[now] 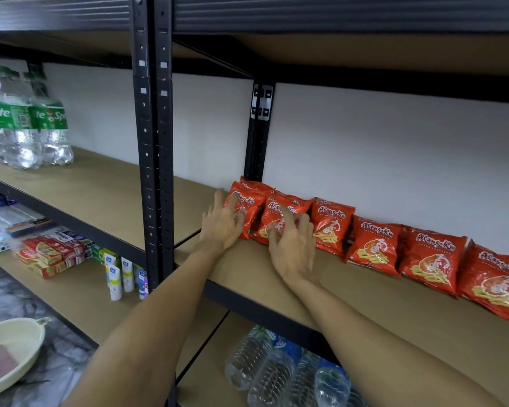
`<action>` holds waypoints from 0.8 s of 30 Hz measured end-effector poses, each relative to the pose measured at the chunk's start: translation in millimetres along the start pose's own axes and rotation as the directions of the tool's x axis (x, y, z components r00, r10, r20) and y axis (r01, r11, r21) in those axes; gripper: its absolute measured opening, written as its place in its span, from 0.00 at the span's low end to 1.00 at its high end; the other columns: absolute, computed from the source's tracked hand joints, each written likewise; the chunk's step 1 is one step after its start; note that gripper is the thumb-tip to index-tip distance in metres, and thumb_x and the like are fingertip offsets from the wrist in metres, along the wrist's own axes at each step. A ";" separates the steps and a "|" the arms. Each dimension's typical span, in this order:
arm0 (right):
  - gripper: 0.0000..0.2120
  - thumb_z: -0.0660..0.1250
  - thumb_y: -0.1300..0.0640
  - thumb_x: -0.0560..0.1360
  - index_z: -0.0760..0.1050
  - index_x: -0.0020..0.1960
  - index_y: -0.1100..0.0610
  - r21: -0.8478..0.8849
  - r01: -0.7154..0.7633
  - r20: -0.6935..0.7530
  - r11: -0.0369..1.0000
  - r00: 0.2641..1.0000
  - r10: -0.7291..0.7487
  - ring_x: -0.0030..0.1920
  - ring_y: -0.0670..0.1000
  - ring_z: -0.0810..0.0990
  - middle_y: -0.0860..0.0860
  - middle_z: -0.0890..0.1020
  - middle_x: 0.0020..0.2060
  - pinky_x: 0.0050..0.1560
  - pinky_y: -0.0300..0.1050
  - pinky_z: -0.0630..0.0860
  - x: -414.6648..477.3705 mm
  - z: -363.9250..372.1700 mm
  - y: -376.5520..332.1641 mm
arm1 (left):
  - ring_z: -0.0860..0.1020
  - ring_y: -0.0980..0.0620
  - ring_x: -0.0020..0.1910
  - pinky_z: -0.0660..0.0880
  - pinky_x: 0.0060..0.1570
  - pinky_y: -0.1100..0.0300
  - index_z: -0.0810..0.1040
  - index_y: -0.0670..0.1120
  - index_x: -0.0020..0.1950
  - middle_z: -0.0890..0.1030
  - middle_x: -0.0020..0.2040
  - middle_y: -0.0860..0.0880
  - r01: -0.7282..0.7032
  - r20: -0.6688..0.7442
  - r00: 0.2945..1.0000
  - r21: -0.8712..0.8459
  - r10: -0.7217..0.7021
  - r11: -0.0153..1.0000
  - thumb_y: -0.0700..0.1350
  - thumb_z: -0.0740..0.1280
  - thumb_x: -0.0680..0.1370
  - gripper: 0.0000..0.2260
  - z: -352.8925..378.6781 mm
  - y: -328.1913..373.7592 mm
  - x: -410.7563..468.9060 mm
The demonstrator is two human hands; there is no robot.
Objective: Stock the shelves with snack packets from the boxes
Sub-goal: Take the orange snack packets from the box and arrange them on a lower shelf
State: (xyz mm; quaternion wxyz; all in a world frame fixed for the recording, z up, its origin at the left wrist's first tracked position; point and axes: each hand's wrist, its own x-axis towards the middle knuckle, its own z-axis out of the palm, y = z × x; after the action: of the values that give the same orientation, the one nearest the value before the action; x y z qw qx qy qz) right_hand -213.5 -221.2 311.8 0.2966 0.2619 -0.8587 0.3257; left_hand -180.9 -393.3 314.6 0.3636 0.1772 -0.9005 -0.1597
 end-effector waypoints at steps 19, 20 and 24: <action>0.12 0.61 0.50 0.82 0.76 0.61 0.52 0.113 -0.071 -0.019 0.991 0.997 0.073 0.52 0.49 0.76 0.50 0.79 0.55 0.50 0.45 0.75 -25.8 -185.5 68.5 | 0.77 0.47 0.52 0.72 0.52 0.48 0.78 0.47 0.55 0.80 0.53 0.48 -0.349 -0.054 0.935 0.045 0.351 0.936 0.51 0.54 0.80 0.15 -52.6 157.5 -57.0; 0.12 0.60 0.50 0.82 0.77 0.59 0.53 0.108 -0.083 -0.016 0.991 0.996 0.085 0.49 0.49 0.78 0.50 0.80 0.52 0.48 0.45 0.75 -32.0 -198.7 73.7 | 0.78 0.46 0.50 0.73 0.51 0.48 0.77 0.47 0.54 0.81 0.50 0.49 -0.388 -0.017 0.921 0.031 0.389 0.921 0.50 0.54 0.81 0.14 -53.3 169.8 -64.0; 0.17 0.56 0.44 0.82 0.78 0.44 0.51 0.040 -0.189 0.000 0.981 0.982 0.189 0.32 0.49 0.78 0.47 0.79 0.30 0.34 0.45 0.74 -70.3 -254.1 108.9 | 0.81 0.44 0.41 0.77 0.42 0.51 0.77 0.48 0.48 0.81 0.39 0.48 -0.503 0.211 0.839 -0.049 0.501 0.863 0.51 0.55 0.83 0.13 -56.4 226.4 -95.6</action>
State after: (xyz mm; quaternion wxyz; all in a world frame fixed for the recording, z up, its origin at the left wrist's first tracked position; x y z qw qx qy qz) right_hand -149.2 49.3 375.4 0.2609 0.1845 -0.8725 0.3697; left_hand -122.4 -160.1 390.4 0.2917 -0.0817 -0.9502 -0.0736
